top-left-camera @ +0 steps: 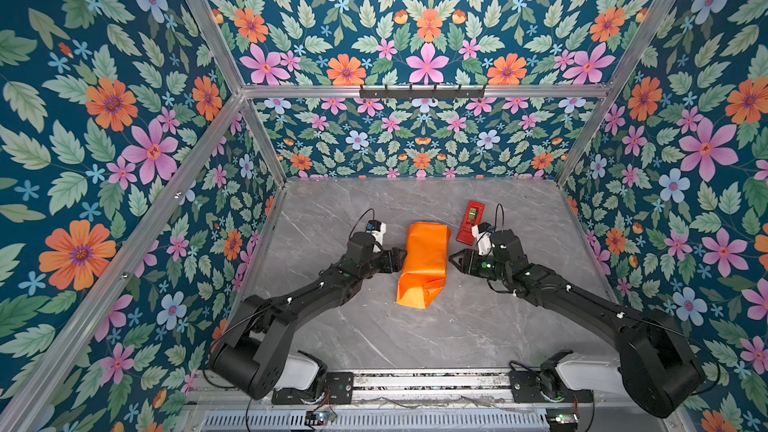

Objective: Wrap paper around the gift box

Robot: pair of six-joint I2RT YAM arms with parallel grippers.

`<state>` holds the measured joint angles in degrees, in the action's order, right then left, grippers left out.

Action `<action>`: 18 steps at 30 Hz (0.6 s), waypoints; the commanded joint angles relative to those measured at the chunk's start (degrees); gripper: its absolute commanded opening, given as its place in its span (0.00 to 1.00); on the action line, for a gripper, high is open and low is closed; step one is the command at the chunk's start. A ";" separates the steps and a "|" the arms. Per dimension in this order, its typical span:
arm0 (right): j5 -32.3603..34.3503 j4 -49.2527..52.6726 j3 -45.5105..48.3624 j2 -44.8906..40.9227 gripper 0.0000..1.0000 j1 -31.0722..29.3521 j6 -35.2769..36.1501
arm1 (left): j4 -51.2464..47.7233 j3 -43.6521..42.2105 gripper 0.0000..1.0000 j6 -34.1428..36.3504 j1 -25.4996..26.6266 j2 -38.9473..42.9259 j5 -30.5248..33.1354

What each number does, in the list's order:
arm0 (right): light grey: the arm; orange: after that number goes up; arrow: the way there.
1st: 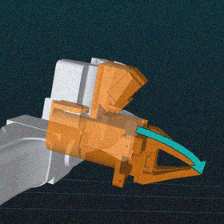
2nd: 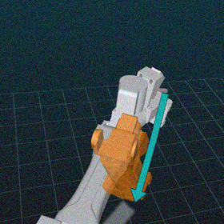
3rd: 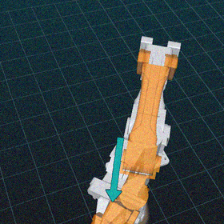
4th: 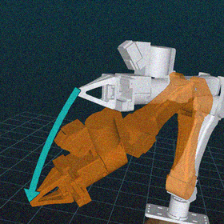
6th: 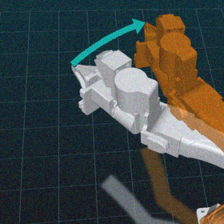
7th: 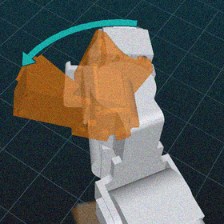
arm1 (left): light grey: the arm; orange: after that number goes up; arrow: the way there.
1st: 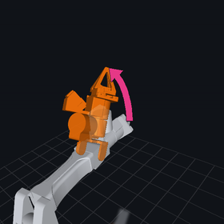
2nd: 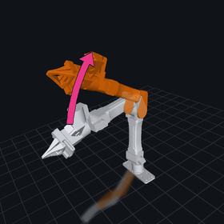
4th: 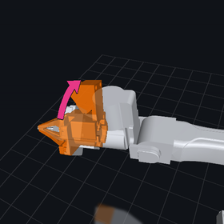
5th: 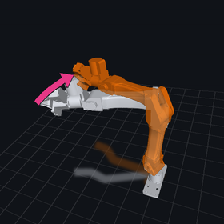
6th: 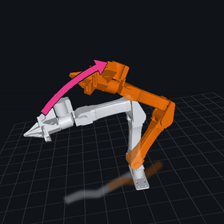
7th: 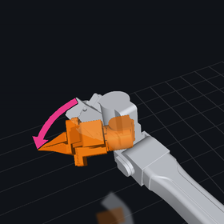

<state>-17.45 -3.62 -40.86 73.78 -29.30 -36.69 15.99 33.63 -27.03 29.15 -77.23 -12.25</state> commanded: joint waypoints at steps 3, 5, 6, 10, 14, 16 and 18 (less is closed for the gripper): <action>4.22 8.28 -9.22 5.43 0.44 -6.11 10.39 | -7.61 -4.72 0.65 -1.60 -0.85 4.87 7.37; 3.13 8.56 -12.45 8.92 0.40 -7.66 11.66 | -8.07 -5.70 0.57 -2.10 -0.81 4.68 6.26; 2.58 8.98 -14.10 10.80 0.39 -8.15 12.27 | -7.68 -6.16 0.55 -2.23 -0.74 4.55 4.58; 1.56 11.45 -19.18 16.79 0.33 -9.05 13.78 | -4.85 -8.99 0.49 -3.19 0.21 5.95 1.38; 1.93 13.08 -20.78 19.86 0.28 -8.99 14.87 | -3.52 -9.93 0.40 -2.71 1.77 4.63 2.41; 1.88 13.19 -20.64 20.52 0.27 -9.03 14.76 | -1.59 -9.56 0.35 -2.51 2.56 2.68 1.02; 1.90 13.30 -20.24 20.71 0.25 -8.99 14.63 | 0.78 -8.97 0.31 -2.67 3.94 1.26 0.06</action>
<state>-15.29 8.45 -61.19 94.30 -38.28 -23.22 12.25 23.92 -29.80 32.01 -74.81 -10.26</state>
